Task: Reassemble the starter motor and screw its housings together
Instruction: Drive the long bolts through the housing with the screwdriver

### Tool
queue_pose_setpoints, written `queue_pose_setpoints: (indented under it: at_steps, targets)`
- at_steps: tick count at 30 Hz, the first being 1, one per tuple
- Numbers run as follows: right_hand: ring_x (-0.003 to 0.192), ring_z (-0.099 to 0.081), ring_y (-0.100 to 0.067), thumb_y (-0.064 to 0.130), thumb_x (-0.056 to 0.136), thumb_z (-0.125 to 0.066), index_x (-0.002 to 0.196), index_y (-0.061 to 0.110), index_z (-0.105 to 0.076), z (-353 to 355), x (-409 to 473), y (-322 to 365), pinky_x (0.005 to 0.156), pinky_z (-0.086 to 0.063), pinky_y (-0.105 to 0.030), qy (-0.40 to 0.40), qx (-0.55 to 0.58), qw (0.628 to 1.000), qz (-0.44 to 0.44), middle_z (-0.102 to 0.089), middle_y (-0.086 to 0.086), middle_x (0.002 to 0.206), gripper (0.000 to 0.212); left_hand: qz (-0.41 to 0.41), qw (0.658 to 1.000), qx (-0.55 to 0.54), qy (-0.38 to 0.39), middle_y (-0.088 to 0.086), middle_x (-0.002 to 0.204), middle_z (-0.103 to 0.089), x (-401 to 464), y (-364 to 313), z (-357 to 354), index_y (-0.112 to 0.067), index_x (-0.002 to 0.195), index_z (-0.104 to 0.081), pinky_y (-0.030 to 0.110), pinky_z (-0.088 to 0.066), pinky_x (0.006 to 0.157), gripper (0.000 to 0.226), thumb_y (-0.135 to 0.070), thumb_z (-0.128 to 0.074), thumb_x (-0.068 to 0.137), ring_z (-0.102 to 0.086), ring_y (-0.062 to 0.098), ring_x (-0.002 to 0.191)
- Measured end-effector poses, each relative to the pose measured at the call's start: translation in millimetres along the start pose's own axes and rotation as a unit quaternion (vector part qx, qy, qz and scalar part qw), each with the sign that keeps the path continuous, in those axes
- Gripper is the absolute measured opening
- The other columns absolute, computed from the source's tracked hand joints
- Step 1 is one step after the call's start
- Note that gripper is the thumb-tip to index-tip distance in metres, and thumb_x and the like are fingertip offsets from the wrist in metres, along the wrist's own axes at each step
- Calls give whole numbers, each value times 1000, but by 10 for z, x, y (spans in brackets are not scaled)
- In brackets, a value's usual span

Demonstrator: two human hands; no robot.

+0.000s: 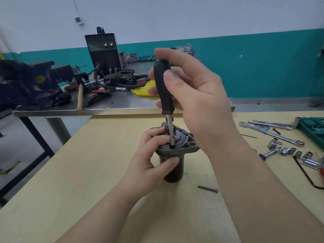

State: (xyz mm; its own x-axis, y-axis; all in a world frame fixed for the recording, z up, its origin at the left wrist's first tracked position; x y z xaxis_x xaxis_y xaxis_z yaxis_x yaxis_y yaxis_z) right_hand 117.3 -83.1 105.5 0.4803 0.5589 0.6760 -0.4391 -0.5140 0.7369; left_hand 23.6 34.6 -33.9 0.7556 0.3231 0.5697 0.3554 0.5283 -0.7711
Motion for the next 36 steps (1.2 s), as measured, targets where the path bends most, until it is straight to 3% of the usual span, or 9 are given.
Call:
queue_pose_setpoints:
  at_steps: [4, 8, 13, 17, 21, 24, 26, 31, 36]
  targets:
    - [90, -75, -26, 15, 101, -70, 127, 34, -70, 27, 8, 22, 80, -66, -48, -9, -28, 999, 21, -75, 8, 98, 31, 6, 1000, 0, -1, -4, 142, -54, -5, -10, -6, -31, 126, -71, 61, -45, 113, 36, -28, -76, 90, -45, 33, 147]
    - [82, -67, -17, 17, 95, -79, 123, 37, -72, -3, 20, 3, 69, -60, -26, -58, -63, 996, 37, -69, 18, 88, 36, 10, 1000, -6, -4, -4, 140, -54, -11, -9, -19, -30, 122, -72, 60, -44, 115, 34, -26, -75, 88, -43, 31, 149]
    - [109, -73, -16, 22, 105, -63, 130, 34, -70, 29, 27, 16, 98, -61, -49, 5, -29, 1000, 8, -74, 20, 110, 29, -1, 1000, -9, -4, -10, 140, -54, 0, -26, -14, -37, 125, -71, 59, -44, 116, 37, -26, -75, 90, -45, 30, 148]
    - [96, -79, -24, 13, 108, -59, 133, 30, -68, 86, 5, 67, 83, -65, -38, 42, 5, 999, -5, -79, -1, 107, 32, 3, 1000, -8, -2, -13, 140, -54, -1, -22, -15, -37, 125, -71, 58, -43, 117, 37, -27, -76, 89, -44, 29, 149]
    - [85, -73, -22, 17, 98, -74, 123, 37, -70, 80, 30, 54, 77, -65, -45, -8, -47, 999, 26, -73, 16, 90, 32, 11, 1000, -5, 0, -5, 143, -53, -21, 3, -7, -27, 125, -73, 60, -43, 116, 36, -27, -76, 89, -42, 31, 149]
    - [77, -67, -10, 21, 96, -78, 120, 36, -70, 33, 40, 25, 73, -57, -25, -56, -91, 993, 45, -69, 23, 86, 29, 14, 1000, -7, -4, -5, 142, -53, -22, -2, -7, -33, 124, -72, 61, -43, 116, 36, -29, -76, 89, -42, 31, 150]
    - [83, -68, -5, 21, 98, -77, 122, 35, -71, 22, 37, 21, 80, -58, -25, -62, -102, 992, 49, -71, 24, 91, 28, 12, 1000, -8, -1, -6, 141, -53, -18, -8, -7, -35, 124, -71, 61, -43, 116, 36, -29, -76, 89, -42, 31, 150]
    - [107, -76, -20, 10, 103, -61, 133, 32, -67, 95, 28, 45, 92, -63, -35, 34, -3, 999, -7, -79, 2, 115, 37, 2, 1000, -5, 2, -6, 141, -54, -11, -12, -3, -30, 127, -71, 61, -45, 114, 37, -26, -76, 90, -43, 32, 148]
    - [104, -79, -29, 2, 102, -62, 137, 26, -66, 135, 23, 30, 90, -64, -41, 84, 73, 993, -37, -79, -8, 119, 42, 3, 1000, -9, 1, -5, 142, -54, -12, -19, -11, -30, 127, -71, 61, -43, 116, 38, -26, -76, 90, -44, 32, 148]
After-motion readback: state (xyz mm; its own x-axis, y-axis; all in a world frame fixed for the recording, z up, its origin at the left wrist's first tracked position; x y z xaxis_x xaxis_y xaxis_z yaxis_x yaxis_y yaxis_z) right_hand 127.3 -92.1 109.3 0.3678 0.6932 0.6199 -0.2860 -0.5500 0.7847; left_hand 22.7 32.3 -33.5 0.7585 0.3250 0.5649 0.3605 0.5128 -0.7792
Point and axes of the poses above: each hand's wrist, its own x-axis towards the middle knuckle, its own z-axis out of the back of the hand, y = z × x, the point moved 2 cm from there along x, towards the middle knuckle
